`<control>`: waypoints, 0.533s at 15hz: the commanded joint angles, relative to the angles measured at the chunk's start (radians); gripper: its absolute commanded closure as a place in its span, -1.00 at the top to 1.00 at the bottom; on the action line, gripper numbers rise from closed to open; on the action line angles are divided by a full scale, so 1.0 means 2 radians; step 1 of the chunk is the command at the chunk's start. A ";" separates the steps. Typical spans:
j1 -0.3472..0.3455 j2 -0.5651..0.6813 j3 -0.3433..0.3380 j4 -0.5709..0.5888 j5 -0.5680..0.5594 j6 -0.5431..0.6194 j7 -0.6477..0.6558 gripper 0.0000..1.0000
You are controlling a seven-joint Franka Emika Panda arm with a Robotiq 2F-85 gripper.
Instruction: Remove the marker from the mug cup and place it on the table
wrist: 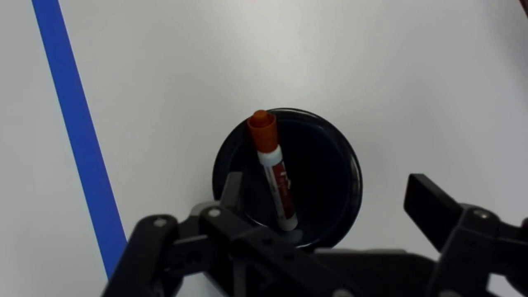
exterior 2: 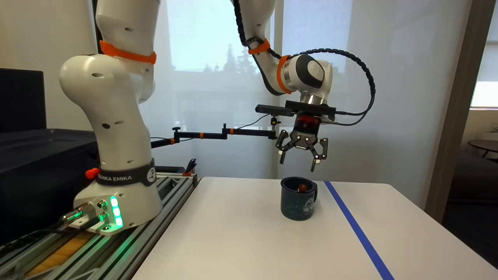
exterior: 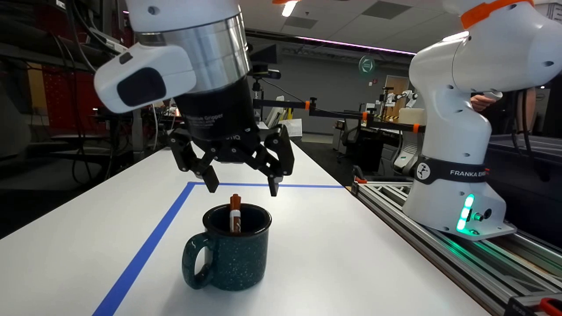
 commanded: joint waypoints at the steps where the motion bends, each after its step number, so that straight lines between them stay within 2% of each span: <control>1: -0.006 -0.010 -0.005 -0.010 0.000 -0.003 -0.001 1.00; 2: -0.008 -0.011 -0.007 -0.011 0.000 -0.002 0.000 1.00; 3: -0.009 -0.010 -0.008 -0.011 0.001 -0.001 0.000 0.76; 5: -0.012 -0.007 -0.008 -0.012 0.001 0.001 -0.001 0.49; 7: -0.012 -0.003 -0.009 -0.012 -0.002 0.004 0.001 0.40; 8: -0.012 -0.001 -0.010 -0.012 -0.004 0.007 0.001 0.45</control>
